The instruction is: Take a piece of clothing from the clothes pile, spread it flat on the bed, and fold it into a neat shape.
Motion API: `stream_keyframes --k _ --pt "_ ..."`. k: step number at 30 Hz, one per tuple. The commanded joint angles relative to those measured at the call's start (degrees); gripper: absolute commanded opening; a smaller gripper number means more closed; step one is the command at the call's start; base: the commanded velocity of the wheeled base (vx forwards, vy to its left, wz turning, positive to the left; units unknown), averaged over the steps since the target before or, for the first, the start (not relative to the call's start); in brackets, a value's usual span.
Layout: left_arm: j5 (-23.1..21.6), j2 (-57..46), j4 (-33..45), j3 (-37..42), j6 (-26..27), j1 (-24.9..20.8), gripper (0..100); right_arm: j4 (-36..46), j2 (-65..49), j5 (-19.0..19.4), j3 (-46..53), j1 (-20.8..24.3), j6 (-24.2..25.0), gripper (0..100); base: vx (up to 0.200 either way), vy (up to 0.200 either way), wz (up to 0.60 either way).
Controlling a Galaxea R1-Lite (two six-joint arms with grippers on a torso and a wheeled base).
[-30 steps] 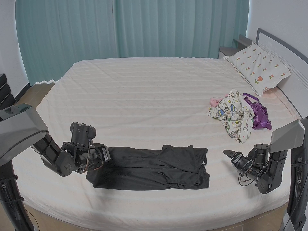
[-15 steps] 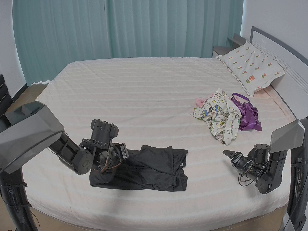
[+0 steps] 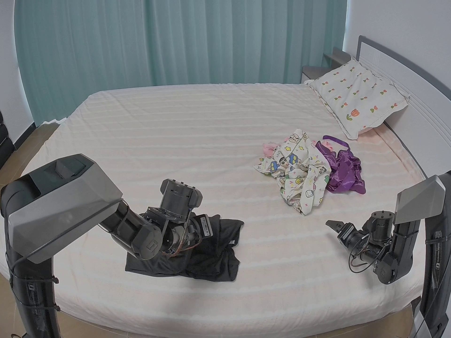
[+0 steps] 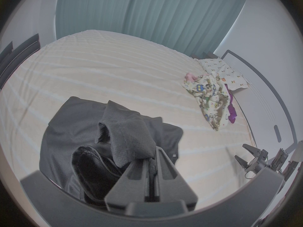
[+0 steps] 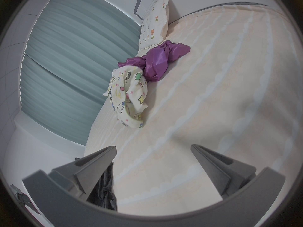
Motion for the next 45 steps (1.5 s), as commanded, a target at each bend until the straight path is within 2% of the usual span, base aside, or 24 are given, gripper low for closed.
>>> stream_keyframes --k 1,10,11,13,17,23,26,28,29,30,32,45 --pt "0.18 1.97 0.03 -2.05 -0.38 -0.95 0 -0.67 0.23 0.01 0.05 0.03 -0.02 100 0.000 0.000 0.00" --pt "1.41 4.96 0.12 -4.16 -2.49 -1.30 0 -0.67 0.58 0.01 -0.04 0.03 -0.11 100 0.000 0.000 0.00" --pt "1.41 5.05 0.12 -4.25 -2.84 -1.30 100 -0.67 0.58 0.01 0.05 0.12 -0.11 100 0.000 0.000 0.00" --pt "1.41 4.87 -0.14 -4.42 -4.42 -1.48 100 -0.67 0.67 0.01 0.05 0.12 -0.11 100 0.000 0.000 0.00" --pt "-0.17 3.73 -1.37 -5.30 -10.92 -2.35 100 -0.67 0.67 0.01 0.05 0.21 -0.11 100 0.000 0.000 0.00" --pt "-1.57 1.80 -1.55 -4.95 -13.74 -2.35 100 -0.67 0.67 0.01 0.14 0.12 -0.11 100 0.000 0.000 0.00" --pt "-2.28 -2.07 -1.64 -5.04 -21.03 -2.35 100 -0.67 0.84 0.01 0.05 0.21 -0.11 100 0.000 0.000 0.00" --pt "-5.00 -4.62 -1.29 -4.77 -23.84 -2.35 100 -0.67 1.02 -0.08 0.05 0.21 -0.29 100 0.000 0.000 0.00" --pt "-5.26 -4.80 -1.20 -4.68 -23.93 -2.27 100 -0.67 1.02 -0.08 0.05 0.21 -0.29 100 0.000 0.000 0.00" --pt "-8.17 -7.17 -1.02 -3.10 -24.55 -1.74 100 -0.67 1.02 -0.08 0.14 0.21 -0.20 100 0.000 0.000 0.00" --pt "-8.87 -7.87 -1.20 -1.52 -24.55 -1.65 100 -0.67 1.02 -0.08 0.14 0.21 -0.29 100 0.000 0.000 0.00" --pt "-6.93 -8.49 -1.55 12.89 -23.32 5.99 100 -0.67 1.02 -0.08 0.58 0.65 -0.29 100 0.000 0.000 0.00"
